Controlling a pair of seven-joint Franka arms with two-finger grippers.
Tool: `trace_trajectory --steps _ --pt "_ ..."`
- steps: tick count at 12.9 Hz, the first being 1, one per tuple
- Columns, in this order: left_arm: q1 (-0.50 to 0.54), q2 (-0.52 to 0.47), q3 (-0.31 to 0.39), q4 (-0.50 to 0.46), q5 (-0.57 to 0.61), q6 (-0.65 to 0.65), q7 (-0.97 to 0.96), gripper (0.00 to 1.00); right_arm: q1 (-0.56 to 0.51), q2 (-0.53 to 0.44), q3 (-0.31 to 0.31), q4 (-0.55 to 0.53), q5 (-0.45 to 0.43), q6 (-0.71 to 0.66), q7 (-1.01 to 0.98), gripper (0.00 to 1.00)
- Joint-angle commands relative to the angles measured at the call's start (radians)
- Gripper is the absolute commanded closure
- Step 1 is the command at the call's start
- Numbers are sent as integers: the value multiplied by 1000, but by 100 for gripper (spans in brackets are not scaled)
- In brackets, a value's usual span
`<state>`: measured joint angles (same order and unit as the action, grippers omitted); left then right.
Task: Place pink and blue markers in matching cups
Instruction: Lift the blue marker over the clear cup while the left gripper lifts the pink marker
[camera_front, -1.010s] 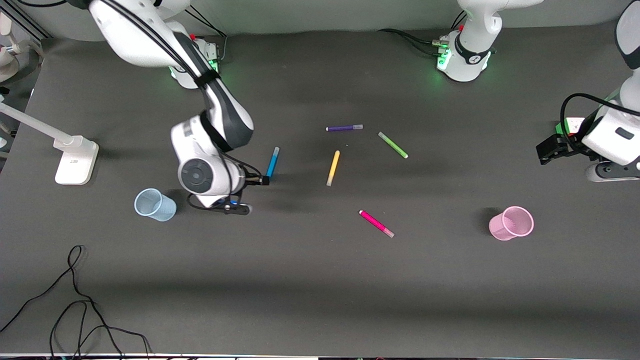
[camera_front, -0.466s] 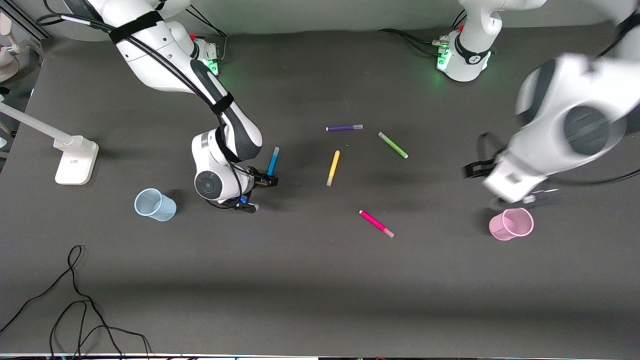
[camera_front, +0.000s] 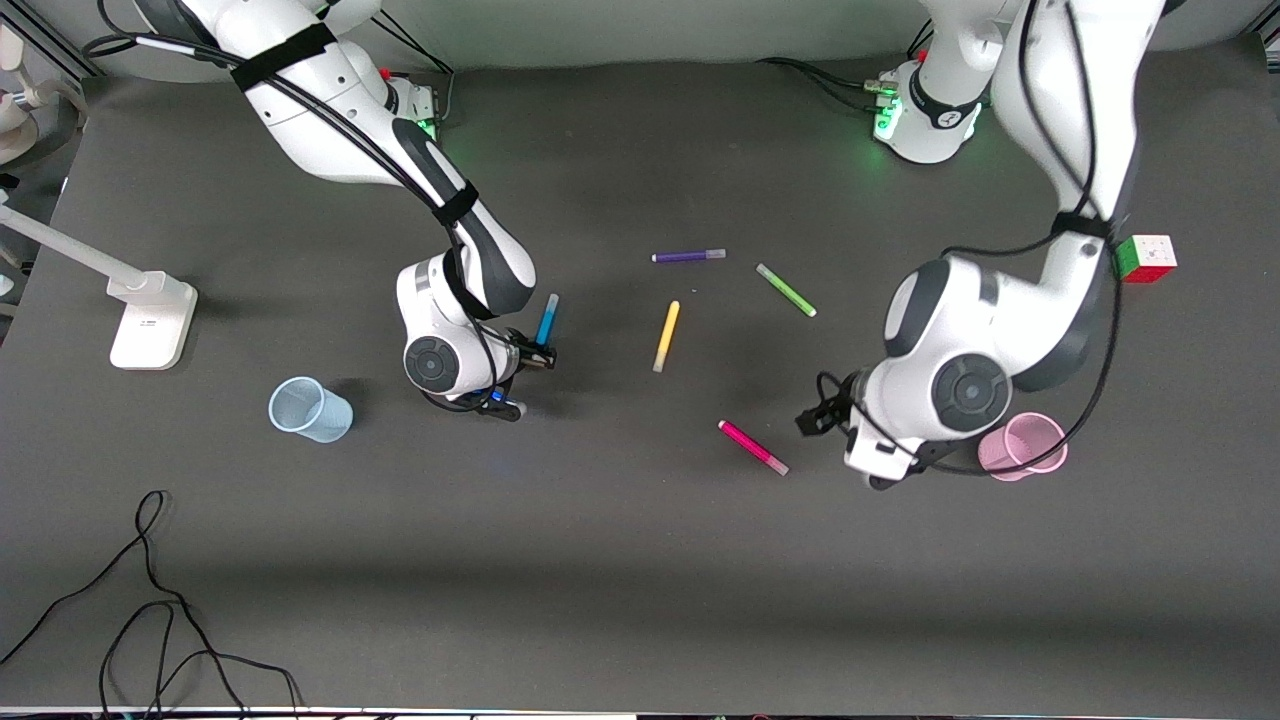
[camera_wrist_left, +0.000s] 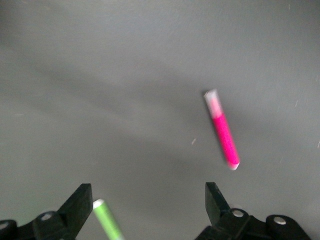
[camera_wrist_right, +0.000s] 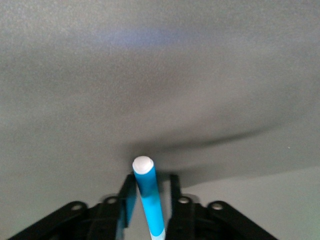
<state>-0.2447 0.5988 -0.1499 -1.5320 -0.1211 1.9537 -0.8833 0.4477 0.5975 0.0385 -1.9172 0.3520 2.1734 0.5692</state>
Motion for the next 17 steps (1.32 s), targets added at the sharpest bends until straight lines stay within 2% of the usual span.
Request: trace_trajectory --steps 1,4,6,8,10,12,13,14,15,17 --pt "-88 119 13 49 -12 144 -185 0 5 -1 -3 -2 21 31 18 100" --pt "-113 205 13 87 -19 244 -299 2 -6 -27 -15 4 19 20 3 100" --pt "-139 271 13 128 -17 280 -344 3 -27 -118 -48 35 -2 -45 0 100" --pt "-145 288 13 128 -19 297 -362 11 -32 -236 -136 58 -117 -116 -35 100" --pt "-151 288 13 127 -19 297 -370 32 -32 -336 -205 64 -230 -98 -60 100" --pt "-162 288 12 127 -19 295 -371 71 -30 -411 -248 57 -376 -55 -136 100" --pt "-162 286 13 127 -19 295 -376 96 -30 -439 -279 52 -459 -26 -173 100" --pt "-162 285 13 127 -19 295 -394 100 -30 -464 -291 37 -525 -2 -217 100" --pt "-160 280 13 128 -19 295 -402 100 -32 -478 -327 11 -560 40 -256 100" --pt "-151 263 15 131 -17 265 -399 100 -33 -478 -394 -63 -564 153 -346 100"
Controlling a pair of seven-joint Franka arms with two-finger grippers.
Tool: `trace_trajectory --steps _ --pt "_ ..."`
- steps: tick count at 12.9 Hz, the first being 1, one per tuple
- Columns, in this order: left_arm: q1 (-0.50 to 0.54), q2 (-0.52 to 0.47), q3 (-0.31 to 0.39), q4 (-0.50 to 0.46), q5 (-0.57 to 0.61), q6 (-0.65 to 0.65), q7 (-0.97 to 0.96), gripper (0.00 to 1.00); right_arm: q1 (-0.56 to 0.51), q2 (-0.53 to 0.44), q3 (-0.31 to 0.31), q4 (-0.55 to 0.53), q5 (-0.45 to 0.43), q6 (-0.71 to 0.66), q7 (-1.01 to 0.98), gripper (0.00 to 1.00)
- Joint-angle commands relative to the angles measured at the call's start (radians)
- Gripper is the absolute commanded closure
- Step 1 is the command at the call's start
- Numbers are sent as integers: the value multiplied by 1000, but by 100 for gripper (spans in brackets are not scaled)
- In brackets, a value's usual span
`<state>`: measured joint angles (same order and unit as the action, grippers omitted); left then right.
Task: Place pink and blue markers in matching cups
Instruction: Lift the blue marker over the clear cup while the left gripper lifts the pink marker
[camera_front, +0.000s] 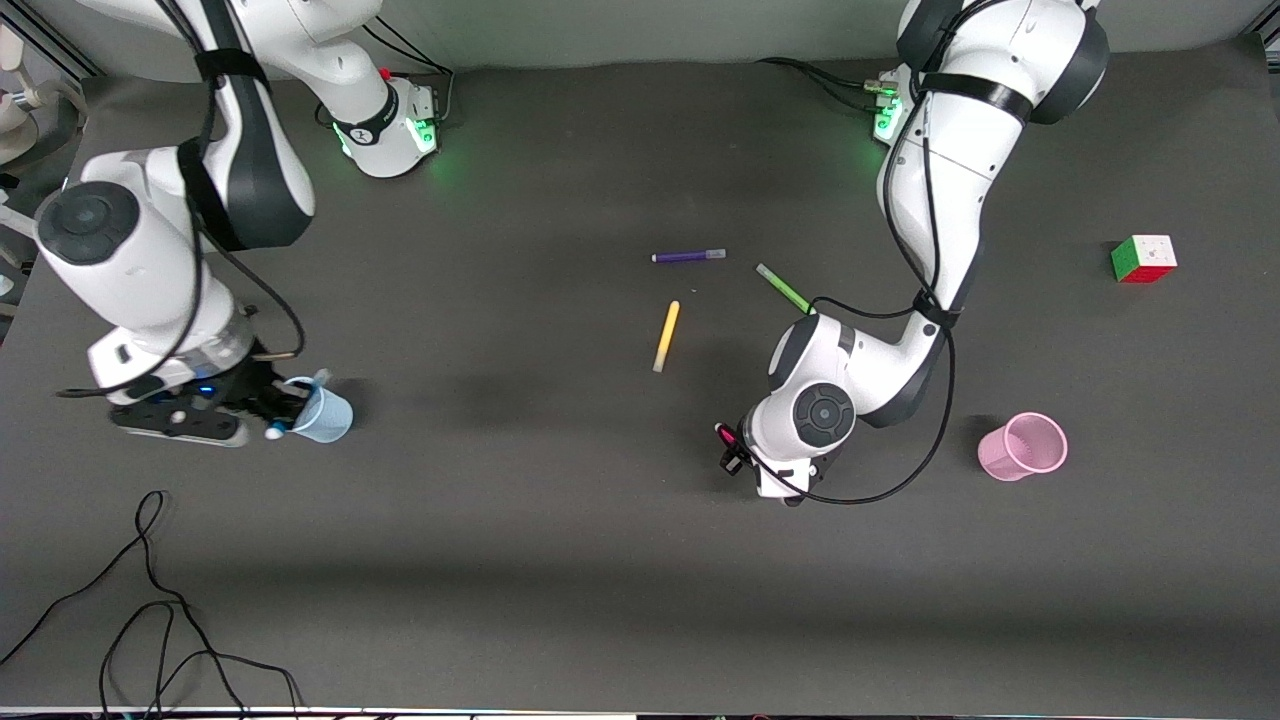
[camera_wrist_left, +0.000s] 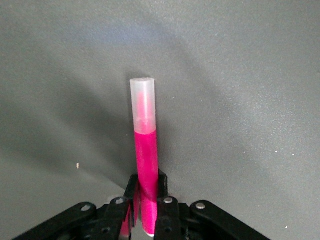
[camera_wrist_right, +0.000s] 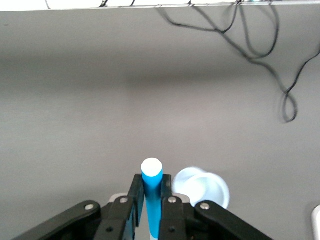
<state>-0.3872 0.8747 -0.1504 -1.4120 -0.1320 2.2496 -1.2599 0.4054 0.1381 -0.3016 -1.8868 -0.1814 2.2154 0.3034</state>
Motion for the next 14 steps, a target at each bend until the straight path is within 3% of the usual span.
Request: trace_trajectory --steps 1,6,10,14 --pt "25 -29 14 22 -3 -83 -18 100 10 -21 -86 -133 -30 171 -114 100" --pt "192 -54 -17 316 -15 -661 17 100 -2 9 -120 -308 -29 420 -103 100" --pt "480 -149 -40 292 -208 -889 268 100 -10 26 -125 -324 -29 437 -102 100" --pt "681 -160 -40 167 -336 -897 508 100 -13 48 -125 -327 -26 441 -83 100"
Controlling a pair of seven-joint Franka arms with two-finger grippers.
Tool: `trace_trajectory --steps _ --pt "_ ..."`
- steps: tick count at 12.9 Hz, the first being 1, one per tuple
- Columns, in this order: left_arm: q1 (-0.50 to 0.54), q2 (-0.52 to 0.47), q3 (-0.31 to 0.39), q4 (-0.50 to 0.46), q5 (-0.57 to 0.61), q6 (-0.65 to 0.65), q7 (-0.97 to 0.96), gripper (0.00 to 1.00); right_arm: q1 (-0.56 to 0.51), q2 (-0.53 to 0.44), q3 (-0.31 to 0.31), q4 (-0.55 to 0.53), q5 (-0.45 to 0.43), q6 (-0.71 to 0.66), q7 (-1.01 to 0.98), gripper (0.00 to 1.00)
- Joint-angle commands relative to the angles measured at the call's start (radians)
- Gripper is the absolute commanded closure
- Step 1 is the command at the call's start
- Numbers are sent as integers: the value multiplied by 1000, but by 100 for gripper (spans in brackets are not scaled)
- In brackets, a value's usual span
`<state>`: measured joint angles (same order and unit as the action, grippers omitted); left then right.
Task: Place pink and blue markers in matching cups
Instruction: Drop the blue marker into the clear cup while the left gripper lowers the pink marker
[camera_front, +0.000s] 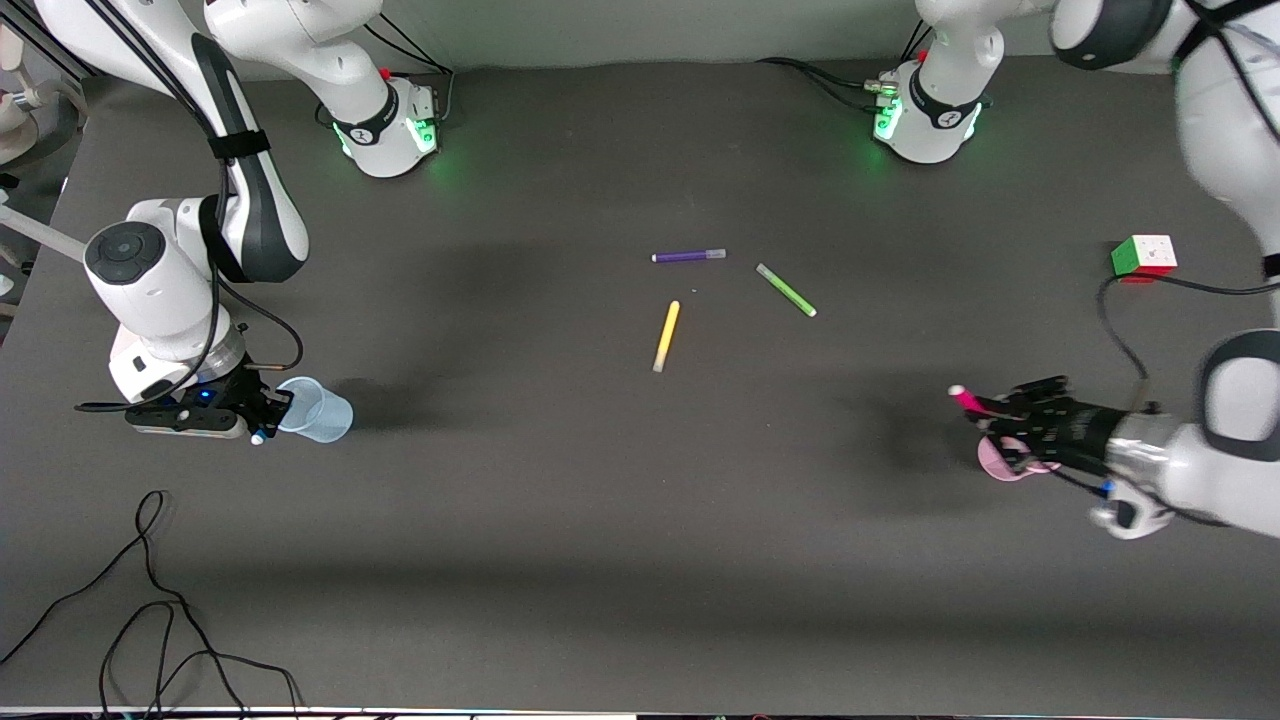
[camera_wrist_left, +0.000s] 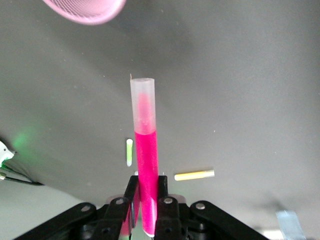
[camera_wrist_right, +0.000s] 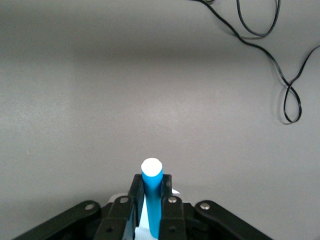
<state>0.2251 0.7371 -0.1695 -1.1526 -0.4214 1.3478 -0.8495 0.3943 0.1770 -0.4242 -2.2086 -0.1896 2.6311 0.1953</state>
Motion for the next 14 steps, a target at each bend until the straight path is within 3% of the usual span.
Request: trace_trajectory --steps 1,2,4,7,9,10,12,13,14 --pt "97 -22 -21 -122 -56 5 166 100 -2 9 -2 -5 -17 24 27 53" --pt "129 -16 -19 -146 -77 7 215 100 -3 10 -1 -3 -7 20 33 2" --pt "183 -2 -19 -194 -157 13 272 100 -5 15 -1 -2 2 15 39 0" --pt "210 28 -18 -200 -171 17 348 100 0 15 7 36 3 -22 61 0" --pt "227 57 -18 -197 -177 27 418 100 1 13 16 101 50 -171 65 0" --pt "235 76 -18 -193 -177 27 443 100 0 9 50 143 99 -244 62 0" --pt "240 108 -16 -170 -177 31 469 100 -8 -26 85 210 116 -397 53 0" --pt "240 122 -15 -151 -175 31 480 91 -15 -45 105 248 116 -455 52 0" --pt "240 122 -15 -148 -175 31 480 70 -37 -60 146 283 116 -521 52 0"
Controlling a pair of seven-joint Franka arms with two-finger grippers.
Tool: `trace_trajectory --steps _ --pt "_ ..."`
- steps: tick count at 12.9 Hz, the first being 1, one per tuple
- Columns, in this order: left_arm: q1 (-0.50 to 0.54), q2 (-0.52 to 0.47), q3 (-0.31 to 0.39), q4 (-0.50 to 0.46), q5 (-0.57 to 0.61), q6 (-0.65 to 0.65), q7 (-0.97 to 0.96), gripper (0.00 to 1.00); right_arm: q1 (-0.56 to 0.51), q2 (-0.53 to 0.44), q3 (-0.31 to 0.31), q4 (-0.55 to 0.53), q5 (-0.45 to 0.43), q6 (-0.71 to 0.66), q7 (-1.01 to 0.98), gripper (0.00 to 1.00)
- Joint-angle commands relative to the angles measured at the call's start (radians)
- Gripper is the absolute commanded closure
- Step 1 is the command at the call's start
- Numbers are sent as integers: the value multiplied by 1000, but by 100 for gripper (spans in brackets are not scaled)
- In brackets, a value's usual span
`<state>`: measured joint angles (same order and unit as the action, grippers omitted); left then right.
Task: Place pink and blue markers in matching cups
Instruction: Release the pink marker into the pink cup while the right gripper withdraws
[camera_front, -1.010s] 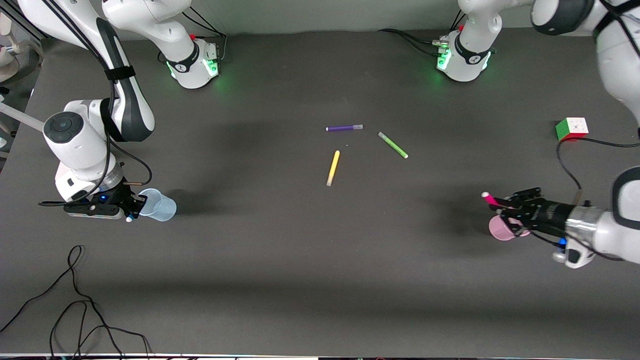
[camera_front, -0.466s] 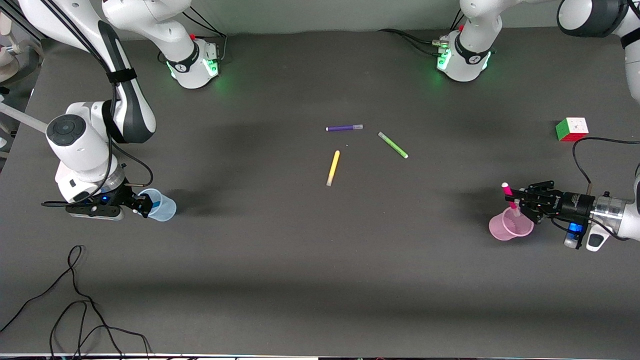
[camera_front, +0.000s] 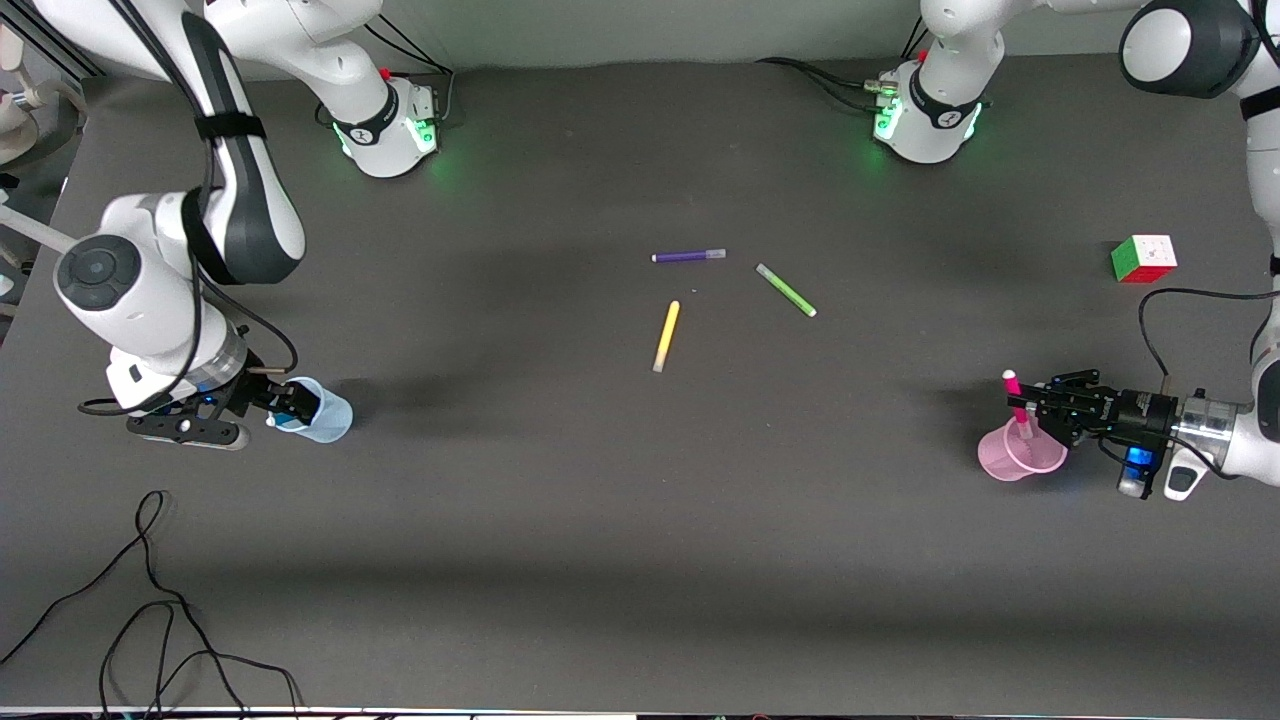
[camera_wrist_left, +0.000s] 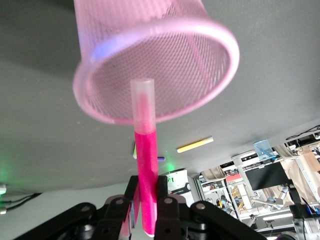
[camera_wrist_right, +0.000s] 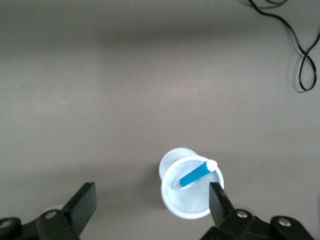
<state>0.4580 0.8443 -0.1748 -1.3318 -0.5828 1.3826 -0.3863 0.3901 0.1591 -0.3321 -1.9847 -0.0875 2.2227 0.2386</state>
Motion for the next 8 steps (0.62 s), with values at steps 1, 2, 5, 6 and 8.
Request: trace_trajectory --steps 1,2,5,6,8 --pt "8 13 -9 34 -12 -5 15 65 -68 -50 108 102 14 -182 8 0" --pt "8 13 -8 34 -11 -5 15 52 -97 -53 157 140 14 -252 11 0" --pt "7 10 -6 45 0 -8 15 1 -154 -76 263 233 12 -388 4 0" --pt "5 6 -6 45 17 -10 15 2 -164 -82 278 248 12 -405 2 0" --pt "-13 -28 -8 46 93 -11 -3 1 -165 -91 283 264 12 -422 1 0"
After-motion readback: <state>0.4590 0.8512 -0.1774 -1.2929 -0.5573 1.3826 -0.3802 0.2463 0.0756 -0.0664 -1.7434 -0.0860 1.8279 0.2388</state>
